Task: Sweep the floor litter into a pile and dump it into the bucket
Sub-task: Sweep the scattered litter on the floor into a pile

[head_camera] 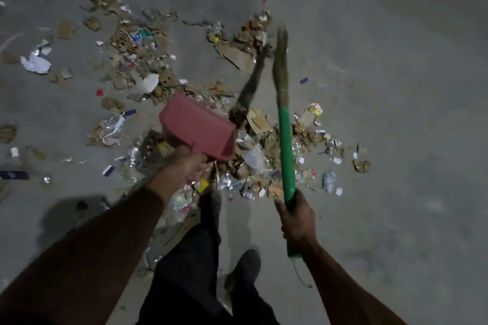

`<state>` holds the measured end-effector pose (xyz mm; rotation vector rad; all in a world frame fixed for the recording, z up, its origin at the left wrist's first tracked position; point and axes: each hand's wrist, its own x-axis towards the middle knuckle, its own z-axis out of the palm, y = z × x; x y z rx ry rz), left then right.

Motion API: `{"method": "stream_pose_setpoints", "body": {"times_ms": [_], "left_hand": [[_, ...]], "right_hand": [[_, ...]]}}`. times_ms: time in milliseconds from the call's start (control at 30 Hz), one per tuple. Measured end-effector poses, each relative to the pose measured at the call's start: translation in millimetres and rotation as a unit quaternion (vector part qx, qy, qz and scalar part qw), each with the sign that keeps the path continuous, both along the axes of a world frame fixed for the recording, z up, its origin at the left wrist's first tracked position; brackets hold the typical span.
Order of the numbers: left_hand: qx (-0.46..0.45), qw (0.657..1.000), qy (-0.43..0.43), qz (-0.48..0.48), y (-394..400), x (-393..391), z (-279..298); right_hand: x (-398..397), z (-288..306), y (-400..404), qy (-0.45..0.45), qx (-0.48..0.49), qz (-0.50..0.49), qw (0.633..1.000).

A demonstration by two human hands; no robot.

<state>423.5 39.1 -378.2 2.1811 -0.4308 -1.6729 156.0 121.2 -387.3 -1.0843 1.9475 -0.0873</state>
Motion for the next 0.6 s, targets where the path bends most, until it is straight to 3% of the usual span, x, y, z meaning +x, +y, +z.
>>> {"method": "stream_pose_setpoints", "body": {"times_ms": [167,333,600], "left_hand": [[-0.011,0.999,0.008,-0.051,10.1,-61.1,4.4],[-0.031,0.995,0.05,-0.085,33.2,-124.9,10.2],[-0.025,0.989,0.073,-0.129,65.8,-169.5,-2.5]], "right_hand": [[-68.3,1.5,56.2,0.031,0.029,-0.158,0.986],[-136.9,-12.8,88.0,0.071,0.041,-0.252,0.964],[-214.0,-38.6,72.5,0.092,0.104,-0.259,0.956]]}}
